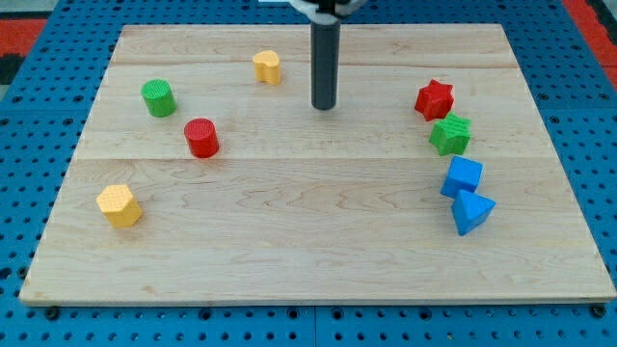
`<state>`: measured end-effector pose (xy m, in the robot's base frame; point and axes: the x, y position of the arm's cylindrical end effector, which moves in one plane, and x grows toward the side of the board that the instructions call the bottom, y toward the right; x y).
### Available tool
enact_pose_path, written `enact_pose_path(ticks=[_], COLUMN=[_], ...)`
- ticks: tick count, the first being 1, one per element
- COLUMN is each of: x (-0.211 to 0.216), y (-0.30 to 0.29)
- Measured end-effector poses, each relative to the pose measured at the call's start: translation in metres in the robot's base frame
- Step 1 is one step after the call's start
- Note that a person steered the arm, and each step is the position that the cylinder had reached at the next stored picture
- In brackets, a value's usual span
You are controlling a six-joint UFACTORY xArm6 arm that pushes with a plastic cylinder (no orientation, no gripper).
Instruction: Slide the red star to the top of the green star
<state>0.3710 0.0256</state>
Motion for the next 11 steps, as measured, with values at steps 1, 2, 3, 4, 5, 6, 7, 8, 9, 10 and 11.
enact_pose_path(ticks=[1, 2, 3, 4, 5, 6, 7, 8, 9, 10, 11], x=[-0.016, -0.032, -0.036, -0.037, -0.042, -0.077, -0.065, -0.015, 0.016, 0.009, -0.009], y=[0.044, 0.083, 0.095, 0.122, 0.16, 0.181, 0.266, 0.27, 0.236, 0.211, 0.192])
